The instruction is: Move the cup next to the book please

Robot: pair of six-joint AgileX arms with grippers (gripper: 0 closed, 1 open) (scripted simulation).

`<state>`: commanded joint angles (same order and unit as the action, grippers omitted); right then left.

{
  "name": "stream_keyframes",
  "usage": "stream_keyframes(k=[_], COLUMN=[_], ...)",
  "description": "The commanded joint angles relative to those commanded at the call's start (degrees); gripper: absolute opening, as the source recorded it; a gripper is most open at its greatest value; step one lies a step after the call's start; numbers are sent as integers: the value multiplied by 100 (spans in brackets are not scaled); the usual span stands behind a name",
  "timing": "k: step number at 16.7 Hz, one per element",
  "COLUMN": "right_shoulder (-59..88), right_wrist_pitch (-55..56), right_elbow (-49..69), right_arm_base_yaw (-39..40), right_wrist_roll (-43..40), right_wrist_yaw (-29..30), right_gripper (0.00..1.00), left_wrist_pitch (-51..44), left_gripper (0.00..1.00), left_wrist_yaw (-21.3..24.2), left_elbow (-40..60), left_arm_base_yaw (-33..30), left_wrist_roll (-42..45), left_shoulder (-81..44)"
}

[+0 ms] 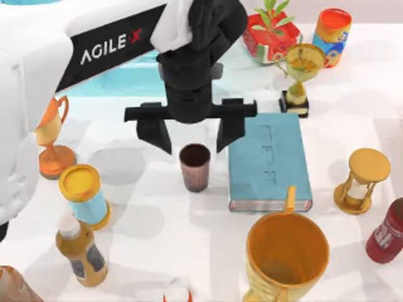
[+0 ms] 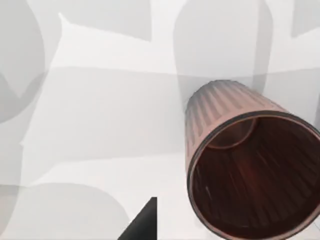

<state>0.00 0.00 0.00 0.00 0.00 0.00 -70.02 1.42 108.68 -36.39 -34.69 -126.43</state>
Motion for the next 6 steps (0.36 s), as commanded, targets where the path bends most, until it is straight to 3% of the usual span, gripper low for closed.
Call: stream_keyframes(k=[6], right_shoulder=[0], right_wrist_pitch=[0], right_elbow=[0], right_arm_base_yaw=[0], right_wrist_roll=[0], right_wrist_yaw=[0], right_gripper=[100], left_wrist_pitch=[0], left_gripper=[100], left_wrist_yaw=[0], left_elbow=[0], left_arm_base_yaw=[0], left_wrist_roll=[0], left_shoulder=[0])
